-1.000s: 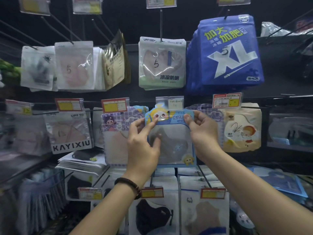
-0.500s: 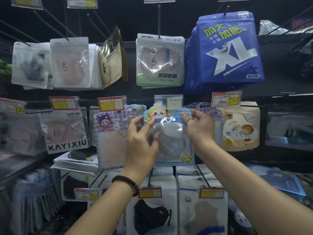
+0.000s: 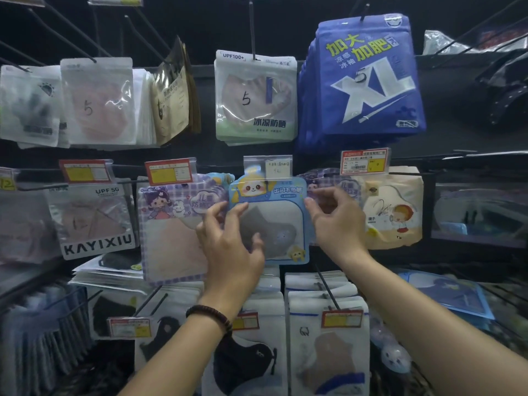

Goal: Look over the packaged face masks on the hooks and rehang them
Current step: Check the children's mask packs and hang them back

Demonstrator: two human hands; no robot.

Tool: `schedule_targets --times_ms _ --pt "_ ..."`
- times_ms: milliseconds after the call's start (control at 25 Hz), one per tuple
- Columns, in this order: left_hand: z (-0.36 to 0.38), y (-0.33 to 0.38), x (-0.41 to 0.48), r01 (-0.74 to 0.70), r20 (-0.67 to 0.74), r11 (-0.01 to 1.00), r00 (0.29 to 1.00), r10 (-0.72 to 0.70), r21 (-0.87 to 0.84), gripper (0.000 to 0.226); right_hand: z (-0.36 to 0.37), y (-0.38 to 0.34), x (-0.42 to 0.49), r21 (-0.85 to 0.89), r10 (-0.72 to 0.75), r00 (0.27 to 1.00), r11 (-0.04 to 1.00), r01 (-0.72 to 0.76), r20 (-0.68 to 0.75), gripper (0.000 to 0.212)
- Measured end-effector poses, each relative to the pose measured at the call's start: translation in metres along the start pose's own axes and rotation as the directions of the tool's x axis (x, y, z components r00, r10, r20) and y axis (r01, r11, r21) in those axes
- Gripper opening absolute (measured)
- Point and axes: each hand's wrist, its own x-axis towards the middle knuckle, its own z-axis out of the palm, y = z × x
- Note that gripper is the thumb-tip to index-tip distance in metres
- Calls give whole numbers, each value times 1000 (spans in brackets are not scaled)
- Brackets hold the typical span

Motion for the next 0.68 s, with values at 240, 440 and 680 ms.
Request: schedule_targets --times_ms 240,440,680 --pt "52 44 -57 -311 100 937 939 329 -158 22 -88 71 -25 -355 -48 985 929 105 166 4" --pt "113 112 -73 -459 273 838 800 535 -296 11 -180 125 -30 -650 135 947 754 93 292 14" --pt "192 161 -78 -451 790 876 469 395 -170 32 -252 157 -35 -800 351 877 597 60 327 38"
